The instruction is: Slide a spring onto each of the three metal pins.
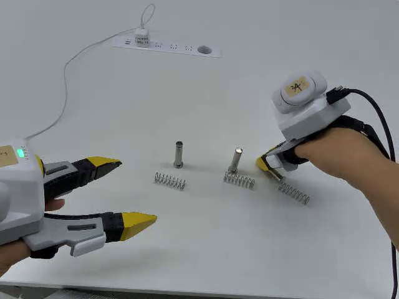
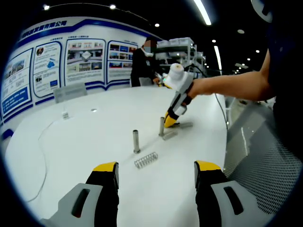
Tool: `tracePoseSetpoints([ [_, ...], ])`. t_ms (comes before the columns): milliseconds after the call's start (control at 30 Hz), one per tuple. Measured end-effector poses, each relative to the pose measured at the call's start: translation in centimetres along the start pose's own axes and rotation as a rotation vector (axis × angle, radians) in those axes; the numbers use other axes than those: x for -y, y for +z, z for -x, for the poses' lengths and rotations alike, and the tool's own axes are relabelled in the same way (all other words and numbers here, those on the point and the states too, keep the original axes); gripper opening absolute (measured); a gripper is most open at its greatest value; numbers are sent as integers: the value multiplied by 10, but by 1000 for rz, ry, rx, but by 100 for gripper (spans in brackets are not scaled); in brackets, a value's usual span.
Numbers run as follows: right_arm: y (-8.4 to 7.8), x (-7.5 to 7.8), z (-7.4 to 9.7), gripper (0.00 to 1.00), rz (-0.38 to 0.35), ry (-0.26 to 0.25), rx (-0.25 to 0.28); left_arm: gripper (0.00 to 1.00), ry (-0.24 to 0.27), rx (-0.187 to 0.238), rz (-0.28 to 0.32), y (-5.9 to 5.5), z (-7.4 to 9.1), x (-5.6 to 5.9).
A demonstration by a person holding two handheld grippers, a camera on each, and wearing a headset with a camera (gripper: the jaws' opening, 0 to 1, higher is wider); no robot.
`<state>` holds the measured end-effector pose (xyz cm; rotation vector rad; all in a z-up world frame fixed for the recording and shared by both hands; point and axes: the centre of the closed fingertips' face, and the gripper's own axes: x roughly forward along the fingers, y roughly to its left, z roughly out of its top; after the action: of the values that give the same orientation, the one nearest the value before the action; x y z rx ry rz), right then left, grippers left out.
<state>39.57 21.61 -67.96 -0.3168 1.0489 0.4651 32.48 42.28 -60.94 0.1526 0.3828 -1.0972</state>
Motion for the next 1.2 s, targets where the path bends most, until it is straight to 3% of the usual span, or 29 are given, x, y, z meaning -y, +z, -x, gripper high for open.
tracePoseSetpoints([
  [733,-1,-3,-2,9,97,26,-103,65,-5,3,-8,4,-2,2],
  [900,-2,-2,-2,9,86,33,-89,65,-8,8,-10,7,-2,4],
  [1033,-1,-1,-2,9,64,44,-32,65,-6,12,-14,9,-1,3],
  [1200,-2,1,2,9,45,42,1,64,-1,16,-15,11,2,3],
])
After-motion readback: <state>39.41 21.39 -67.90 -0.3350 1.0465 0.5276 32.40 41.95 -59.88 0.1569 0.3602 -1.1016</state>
